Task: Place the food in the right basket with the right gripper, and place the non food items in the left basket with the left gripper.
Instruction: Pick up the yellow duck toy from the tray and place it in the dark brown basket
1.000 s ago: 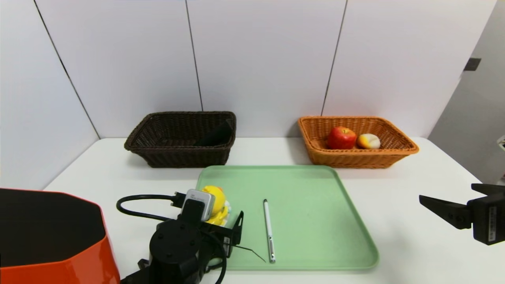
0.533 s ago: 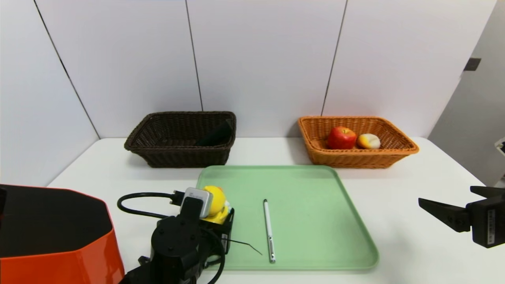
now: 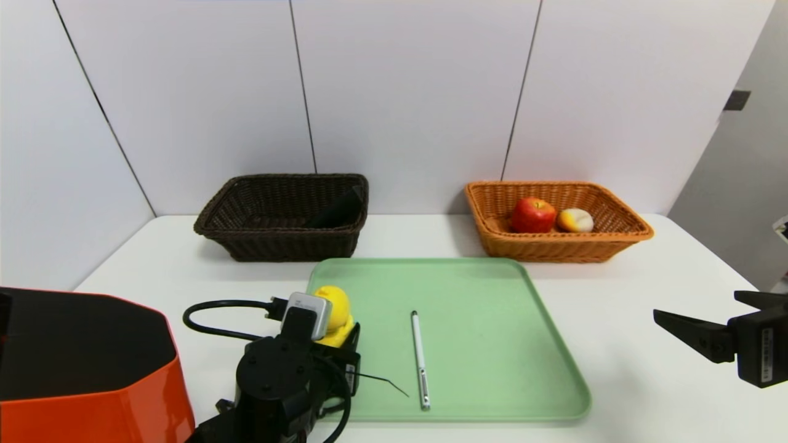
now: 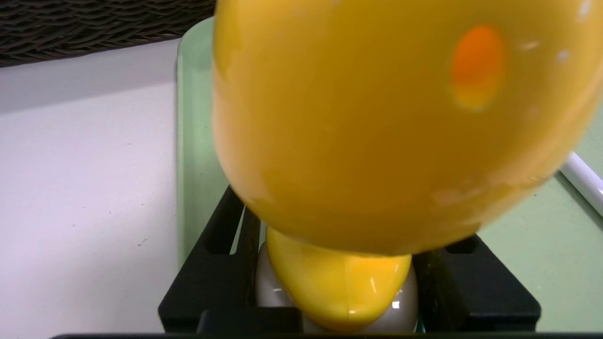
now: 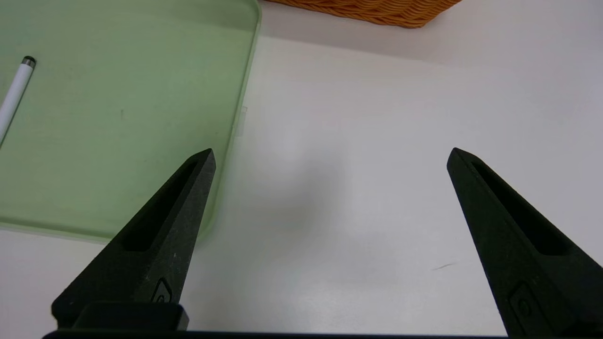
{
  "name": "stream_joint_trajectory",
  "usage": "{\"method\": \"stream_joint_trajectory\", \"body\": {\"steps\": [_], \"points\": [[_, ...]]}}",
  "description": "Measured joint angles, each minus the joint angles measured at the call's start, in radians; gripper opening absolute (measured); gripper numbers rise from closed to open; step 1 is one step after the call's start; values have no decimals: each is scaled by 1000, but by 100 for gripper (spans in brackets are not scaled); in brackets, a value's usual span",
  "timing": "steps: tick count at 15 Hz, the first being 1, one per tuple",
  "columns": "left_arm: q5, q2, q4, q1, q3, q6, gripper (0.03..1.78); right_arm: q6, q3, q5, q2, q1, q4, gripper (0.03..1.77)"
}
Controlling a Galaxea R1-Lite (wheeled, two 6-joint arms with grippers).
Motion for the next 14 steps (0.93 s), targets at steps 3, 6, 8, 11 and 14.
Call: {"method": "stream_joint_trajectory", "body": {"steps": [3, 6, 8, 11, 14], "points": [[-2, -27, 1, -1, -1, 9, 88, -7, 8, 0, -2, 0, 0, 170], [-5, -77, 0, -1, -8, 43, 88, -8, 11, 1, -7, 0, 0, 170], [-5, -110, 0, -1, -14, 66, 88, -8, 11, 1, -8, 1, 0, 170], [-6, -165, 0, -1, -35, 73, 88, -7, 11, 2, -9, 1, 0, 170], [-7, -263, 111, 10, -110, 72, 88, -7, 11, 3, -13, 1, 0, 170]]}}
